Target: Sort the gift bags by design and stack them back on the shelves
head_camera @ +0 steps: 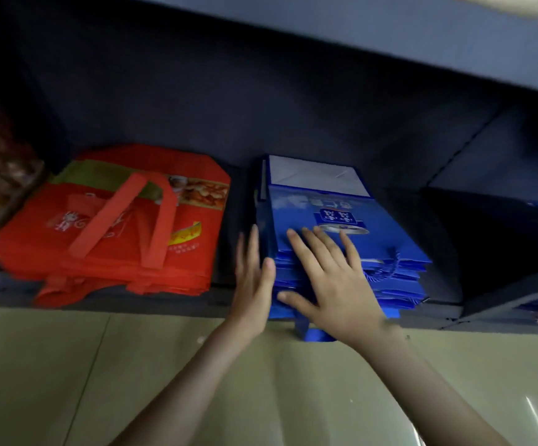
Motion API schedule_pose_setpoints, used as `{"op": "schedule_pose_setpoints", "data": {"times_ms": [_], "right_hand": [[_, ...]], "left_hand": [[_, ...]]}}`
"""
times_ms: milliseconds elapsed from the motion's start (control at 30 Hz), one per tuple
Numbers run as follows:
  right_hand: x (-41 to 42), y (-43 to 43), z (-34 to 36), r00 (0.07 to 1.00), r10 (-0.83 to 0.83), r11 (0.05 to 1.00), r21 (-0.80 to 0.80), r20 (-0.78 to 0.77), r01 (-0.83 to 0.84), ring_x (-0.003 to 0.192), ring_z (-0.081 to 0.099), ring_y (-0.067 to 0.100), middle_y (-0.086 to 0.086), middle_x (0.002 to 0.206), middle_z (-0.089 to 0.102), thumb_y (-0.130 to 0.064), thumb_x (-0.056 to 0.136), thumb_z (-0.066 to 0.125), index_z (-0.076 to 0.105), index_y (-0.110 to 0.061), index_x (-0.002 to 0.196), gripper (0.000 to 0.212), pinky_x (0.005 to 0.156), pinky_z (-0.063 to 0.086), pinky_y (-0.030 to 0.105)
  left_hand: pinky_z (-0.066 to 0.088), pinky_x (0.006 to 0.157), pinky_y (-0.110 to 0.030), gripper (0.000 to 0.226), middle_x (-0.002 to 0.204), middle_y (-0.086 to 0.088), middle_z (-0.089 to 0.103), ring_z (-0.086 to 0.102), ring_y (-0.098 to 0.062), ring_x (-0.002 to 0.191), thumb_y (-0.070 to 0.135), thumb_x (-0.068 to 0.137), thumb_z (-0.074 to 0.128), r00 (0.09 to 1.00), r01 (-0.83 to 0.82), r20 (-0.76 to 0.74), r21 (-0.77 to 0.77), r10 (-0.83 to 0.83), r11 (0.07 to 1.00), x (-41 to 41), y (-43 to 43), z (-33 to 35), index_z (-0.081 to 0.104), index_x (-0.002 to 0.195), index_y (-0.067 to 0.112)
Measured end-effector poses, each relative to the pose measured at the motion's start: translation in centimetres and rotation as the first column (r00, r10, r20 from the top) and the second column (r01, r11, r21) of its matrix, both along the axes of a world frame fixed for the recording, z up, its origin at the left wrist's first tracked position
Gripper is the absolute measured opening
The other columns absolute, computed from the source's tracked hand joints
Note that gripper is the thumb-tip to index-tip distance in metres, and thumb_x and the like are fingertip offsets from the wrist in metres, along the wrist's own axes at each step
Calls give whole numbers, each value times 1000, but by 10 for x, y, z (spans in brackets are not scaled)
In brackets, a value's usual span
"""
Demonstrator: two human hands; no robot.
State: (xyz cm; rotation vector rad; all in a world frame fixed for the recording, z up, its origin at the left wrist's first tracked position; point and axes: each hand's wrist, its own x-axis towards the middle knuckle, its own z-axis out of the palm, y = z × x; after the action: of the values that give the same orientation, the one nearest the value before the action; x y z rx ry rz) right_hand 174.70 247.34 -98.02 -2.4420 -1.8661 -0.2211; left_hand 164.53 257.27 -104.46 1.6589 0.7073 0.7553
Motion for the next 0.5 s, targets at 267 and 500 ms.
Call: {"op": "schedule_pose_setpoints", "data": {"times_ms": [267,500], "right_hand": [[15,-10,-17,985,41,999,23,170,-46,127,41,27,10,140,46,-69,73,49,34,-13,142,90,103,27,45],[25,-16,-24,980,56,997,50,192,-67,120,44,28,9,131,42,-68,90,28,39,-10,133,74,98,29,44]], "left_hand": [[-5,108,-5,94,152,13,-5,-2,0,142,73,79,11,998,-7,-55,-78,3,997,16,-19,-5,-2,150,14],[-4,108,-7,92,160,1,-4,-1,-8,146,68,76,5,980,142,-129,-73,-150,987,22,-17,-2,-10,150,17]]}}
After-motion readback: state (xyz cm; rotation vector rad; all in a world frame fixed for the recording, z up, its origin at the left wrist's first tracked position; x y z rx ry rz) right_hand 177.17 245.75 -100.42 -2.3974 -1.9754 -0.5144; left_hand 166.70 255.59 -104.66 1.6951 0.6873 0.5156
